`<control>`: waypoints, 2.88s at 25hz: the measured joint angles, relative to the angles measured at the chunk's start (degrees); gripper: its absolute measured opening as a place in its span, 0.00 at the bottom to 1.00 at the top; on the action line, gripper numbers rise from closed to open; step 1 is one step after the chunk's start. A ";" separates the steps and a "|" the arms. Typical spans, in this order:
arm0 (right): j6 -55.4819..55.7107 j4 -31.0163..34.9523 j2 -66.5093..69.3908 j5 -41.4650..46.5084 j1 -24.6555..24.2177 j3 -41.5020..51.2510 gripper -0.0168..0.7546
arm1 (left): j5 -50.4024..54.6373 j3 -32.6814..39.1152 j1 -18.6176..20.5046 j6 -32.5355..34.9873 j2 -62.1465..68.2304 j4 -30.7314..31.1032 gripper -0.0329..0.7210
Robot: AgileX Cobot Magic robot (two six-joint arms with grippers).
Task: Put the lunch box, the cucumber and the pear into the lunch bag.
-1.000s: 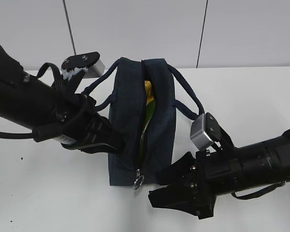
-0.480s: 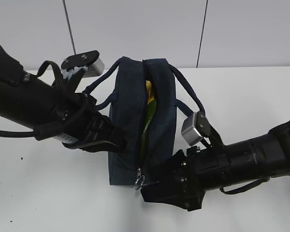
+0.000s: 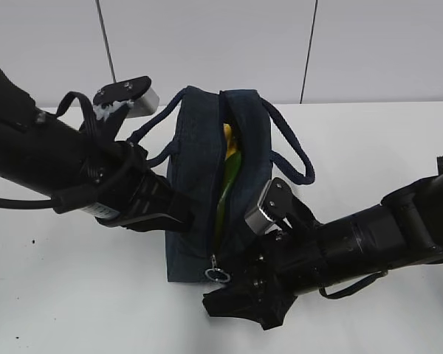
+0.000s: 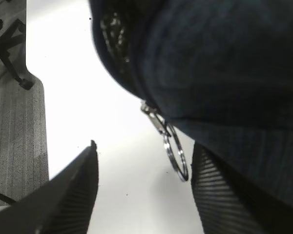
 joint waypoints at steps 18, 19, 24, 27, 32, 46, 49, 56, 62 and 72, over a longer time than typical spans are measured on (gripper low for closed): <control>0.72 0.87 0.22 -0.67 0.00 -1.51 0.24 | 0.00 0.00 0.00 0.00 0.00 -0.04 0.03; 0.84 0.87 0.22 -0.67 0.00 -1.51 0.18 | 0.00 0.00 0.00 0.00 0.00 -0.04 0.03; 1.84 0.87 0.22 -0.67 0.00 -1.72 0.03 | 0.00 0.00 0.00 0.00 0.00 -0.04 0.03; 3.76 0.87 0.22 0.38 0.00 -1.72 0.03 | 0.00 0.00 0.00 0.00 0.00 -0.04 0.03; 6.14 -0.57 0.22 3.03 0.00 -1.72 0.03 | 0.00 0.00 0.00 0.00 0.00 -0.06 0.03; 17.15 -6.24 -4.00 6.61 0.00 -1.72 0.03 | 0.00 0.00 0.00 0.00 0.00 -0.18 0.34; 18.65 -6.48 -5.96 6.50 0.00 -1.72 0.03 | -0.36 0.00 0.00 0.00 0.00 -0.18 0.43; 22.91 -9.62 -9.44 4.93 0.00 -1.72 0.03 | -1.07 0.00 0.00 0.00 0.00 2.05 0.48; 25.11 -10.29 -9.57 4.85 0.00 -1.72 0.03 | 2.26 0.00 0.00 0.00 0.00 8.71 0.48; 26.33 -10.76 -14.23 4.82 -0.10 -1.72 0.03 | 0.47 0.00 0.00 0.01 0.00 12.01 0.48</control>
